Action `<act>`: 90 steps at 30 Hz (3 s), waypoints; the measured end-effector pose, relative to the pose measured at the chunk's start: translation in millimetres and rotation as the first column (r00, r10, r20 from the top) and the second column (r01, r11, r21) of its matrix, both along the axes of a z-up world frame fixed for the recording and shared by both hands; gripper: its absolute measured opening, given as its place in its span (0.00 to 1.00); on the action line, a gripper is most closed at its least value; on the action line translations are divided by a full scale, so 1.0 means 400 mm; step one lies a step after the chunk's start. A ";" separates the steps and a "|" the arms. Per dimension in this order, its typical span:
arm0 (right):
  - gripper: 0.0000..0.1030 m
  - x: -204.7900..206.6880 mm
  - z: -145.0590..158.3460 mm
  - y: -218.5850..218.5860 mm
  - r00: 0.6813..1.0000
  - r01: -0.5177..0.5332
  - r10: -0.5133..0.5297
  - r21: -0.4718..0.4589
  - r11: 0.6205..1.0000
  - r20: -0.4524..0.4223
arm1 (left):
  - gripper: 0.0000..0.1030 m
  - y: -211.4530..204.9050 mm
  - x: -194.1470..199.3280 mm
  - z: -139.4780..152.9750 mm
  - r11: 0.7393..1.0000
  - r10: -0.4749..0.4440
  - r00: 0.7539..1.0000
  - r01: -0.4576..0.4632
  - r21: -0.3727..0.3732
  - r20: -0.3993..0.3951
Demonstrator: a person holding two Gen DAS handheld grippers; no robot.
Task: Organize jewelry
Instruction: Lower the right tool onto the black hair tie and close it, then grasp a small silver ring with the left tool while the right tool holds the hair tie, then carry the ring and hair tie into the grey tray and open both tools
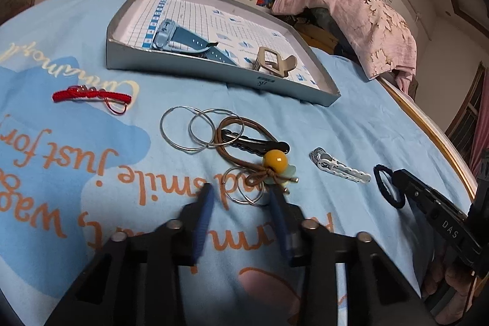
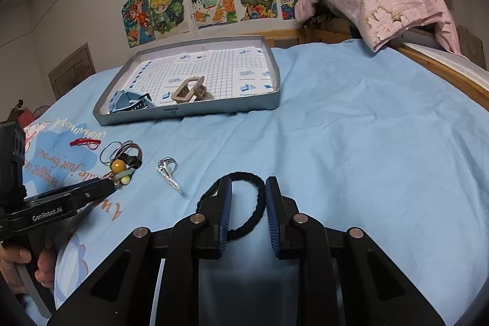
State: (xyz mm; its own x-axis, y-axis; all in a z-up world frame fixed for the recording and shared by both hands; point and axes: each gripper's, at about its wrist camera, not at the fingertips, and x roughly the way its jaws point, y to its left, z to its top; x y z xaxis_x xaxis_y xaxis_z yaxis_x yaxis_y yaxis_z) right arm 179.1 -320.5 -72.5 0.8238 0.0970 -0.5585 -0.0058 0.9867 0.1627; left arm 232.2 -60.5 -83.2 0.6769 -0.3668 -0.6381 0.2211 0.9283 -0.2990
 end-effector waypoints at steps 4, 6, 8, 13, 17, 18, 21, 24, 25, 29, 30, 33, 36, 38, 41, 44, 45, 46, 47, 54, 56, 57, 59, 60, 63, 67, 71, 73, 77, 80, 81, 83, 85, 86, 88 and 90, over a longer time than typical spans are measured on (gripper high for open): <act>0.08 0.001 -0.004 0.010 1.000 -0.024 0.024 0.003 1.000 -0.011 | 0.11 0.009 -0.001 -0.003 0.999 -0.003 1.000 0.003 -0.035 -0.009; 0.04 0.000 -0.004 0.017 0.999 -0.035 0.035 -0.003 0.999 -0.009 | 0.07 0.011 -0.005 -0.001 0.999 -0.008 1.000 0.008 -0.048 -0.004; 0.04 0.001 -0.004 0.025 0.999 -0.050 0.050 -0.005 0.999 -0.011 | 0.05 0.012 -0.010 0.002 0.998 -0.012 1.000 0.012 -0.055 0.000; 0.03 -0.007 0.001 0.037 0.996 -0.086 0.086 -0.012 0.996 0.005 | 0.03 0.010 -0.027 0.020 0.998 -0.027 0.999 0.029 -0.064 0.018; 0.03 -0.017 0.013 0.046 0.993 -0.114 0.115 -0.017 0.993 0.036 | 0.03 0.010 -0.055 0.046 0.999 -0.008 0.999 0.009 -0.036 0.044; 0.02 -0.019 0.015 0.048 0.992 -0.120 0.121 -0.020 0.993 0.041 | 0.03 0.012 -0.064 0.053 1.000 -0.004 0.999 0.005 -0.031 0.043; 0.02 -0.029 0.026 0.059 0.987 -0.145 0.147 -0.028 0.989 0.065 | 0.03 0.021 -0.087 0.062 1.000 -0.001 0.999 0.002 -0.028 0.035; 0.02 -0.039 0.036 0.064 0.982 -0.165 0.167 -0.030 0.986 0.086 | 0.03 0.027 -0.106 0.070 1.000 0.001 0.999 0.000 -0.029 0.042; 0.02 -0.041 0.038 0.065 0.981 -0.170 0.172 -0.030 0.985 0.093 | 0.03 0.027 -0.112 0.074 1.000 0.002 0.999 0.000 -0.026 0.048; 0.00 -0.057 0.051 0.066 0.973 -0.191 0.193 -0.025 0.981 0.129 | 0.02 0.021 -0.139 0.097 1.000 -0.008 0.996 0.010 -0.020 0.091; 0.00 -0.060 0.055 0.067 0.971 -0.194 0.196 -0.024 0.981 0.139 | 0.02 0.018 -0.143 0.101 1.000 -0.014 0.995 0.016 -0.018 0.098; 0.00 -0.070 0.066 0.067 0.966 -0.198 0.199 -0.024 0.980 0.164 | 0.02 0.014 -0.151 0.117 0.999 -0.030 0.993 0.033 -0.021 0.117; 0.00 -0.073 0.068 0.056 0.970 -0.181 0.180 -0.006 0.983 0.161 | 0.02 0.012 -0.154 0.119 0.999 -0.037 0.992 0.040 -0.025 0.118; 0.00 -0.066 0.062 0.046 0.977 -0.164 0.162 0.006 0.986 0.136 | 0.02 0.008 -0.152 0.112 0.999 -0.042 0.993 0.044 -0.023 0.109; 0.01 -0.046 0.039 0.026 0.991 -0.121 0.119 0.034 0.992 0.062 | 0.02 0.003 -0.146 0.098 0.998 -0.049 0.995 0.051 -0.022 0.089; 0.01 -0.028 0.021 0.013 0.995 -0.097 0.096 0.053 0.994 0.012 | 0.02 0.001 -0.141 0.085 0.998 -0.051 0.996 0.053 -0.025 0.070; 0.01 -0.019 0.013 0.012 0.996 -0.093 0.093 0.058 0.994 -0.010 | 0.02 0.001 -0.138 0.081 0.998 -0.050 0.997 0.052 -0.026 0.063; 0.01 -0.017 0.007 0.014 0.995 -0.092 0.093 0.056 0.994 -0.023 | 0.02 0.001 -0.137 0.078 0.998 -0.049 0.997 0.050 -0.026 0.058; 0.01 -0.012 0.003 0.016 0.995 -0.095 0.097 0.054 0.994 -0.032 | 0.02 0.002 -0.136 0.076 0.998 -0.047 0.997 0.048 -0.026 0.055; 0.10 -0.006 -0.009 0.028 0.992 -0.102 0.105 0.049 0.994 -0.068 | 0.02 0.003 -0.134 0.071 0.998 -0.048 0.998 0.049 -0.026 0.051; 0.22 -0.012 -0.005 0.029 0.993 -0.095 0.097 0.040 0.995 -0.061 | 0.02 0.004 -0.133 0.070 0.998 -0.047 0.998 0.048 -0.027 0.050; 0.29 -0.015 -0.002 0.029 0.994 -0.093 0.095 0.036 0.995 -0.055 | 0.02 0.003 -0.133 0.069 0.998 -0.047 0.998 0.048 -0.028 0.050; 0.29 -0.016 0.000 0.027 0.995 -0.089 0.091 0.035 0.995 -0.051 | 0.02 0.002 -0.133 0.068 0.998 -0.047 0.998 0.049 -0.027 0.049; 0.29 -0.015 -0.001 0.027 0.995 -0.087 0.089 0.035 0.996 -0.054 | 0.02 0.002 -0.133 0.068 0.998 -0.048 0.998 0.049 -0.026 0.048; 0.29 -0.013 -0.001 0.030 0.995 -0.083 0.084 0.026 0.996 -0.058 | 0.02 0.001 -0.134 0.065 0.998 -0.049 0.998 0.050 -0.023 0.048; 0.29 -0.019 0.005 0.014 0.998 -0.036 0.037 0.021 0.999 -0.050 | 0.02 0.001 -0.133 0.066 0.998 -0.048 0.998 0.049 -0.024 0.048; 0.29 -0.018 0.002 -0.002 0.998 -0.015 0.017 0.034 0.999 -0.058 | 0.02 -0.004 -0.134 0.061 0.998 -0.054 0.997 0.055 -0.020 0.048; 0.29 -0.004 -0.008 0.001 0.996 -0.019 0.022 0.036 0.999 -0.084 | 0.03 -0.005 -0.135 0.061 0.998 -0.055 0.997 0.056 -0.020 0.048; 0.29 0.019 -0.023 0.013 0.992 -0.029 0.030 0.017 0.999 -0.125 | 0.03 -0.005 -0.134 0.061 0.998 -0.055 0.997 0.056 -0.019 0.048; 0.19 0.024 -0.031 0.018 0.990 -0.028 0.029 0.009 1.000 -0.139 | 0.03 -0.008 -0.136 0.060 0.998 -0.058 0.997 0.059 -0.015 0.050; 0.11 0.025 -0.033 0.017 0.989 -0.026 0.027 0.010 1.000 -0.144 | 0.02 -0.010 -0.137 0.060 0.998 -0.059 0.997 0.059 -0.014 0.051; 0.05 0.027 -0.037 0.014 0.988 -0.026 0.029 0.018 0.999 -0.150 | 0.02 -0.012 -0.139 0.061 0.998 -0.060 0.997 0.061 -0.011 0.056; 0.05 0.023 -0.033 0.015 0.990 -0.032 0.034 0.019 0.999 -0.136 | 0.03 -0.012 -0.140 0.068 0.998 -0.062 0.996 0.063 -0.012 0.064; 0.05 0.021 -0.030 0.017 0.991 -0.037 0.039 0.019 0.999 -0.129 | 0.03 -0.012 -0.140 0.072 0.998 -0.063 0.996 0.064 -0.014 0.067; 0.05 0.016 -0.018 0.019 0.994 -0.051 0.053 0.026 0.998 -0.100 | 0.02 -0.010 -0.139 0.083 0.997 -0.066 0.995 0.068 -0.026 0.072; 0.04 0.012 0.001 0.021 0.996 -0.063 0.065 0.035 0.997 -0.058 | 0.02 -0.008 -0.128 0.099 0.997 -0.072 0.995 0.074 -0.034 0.075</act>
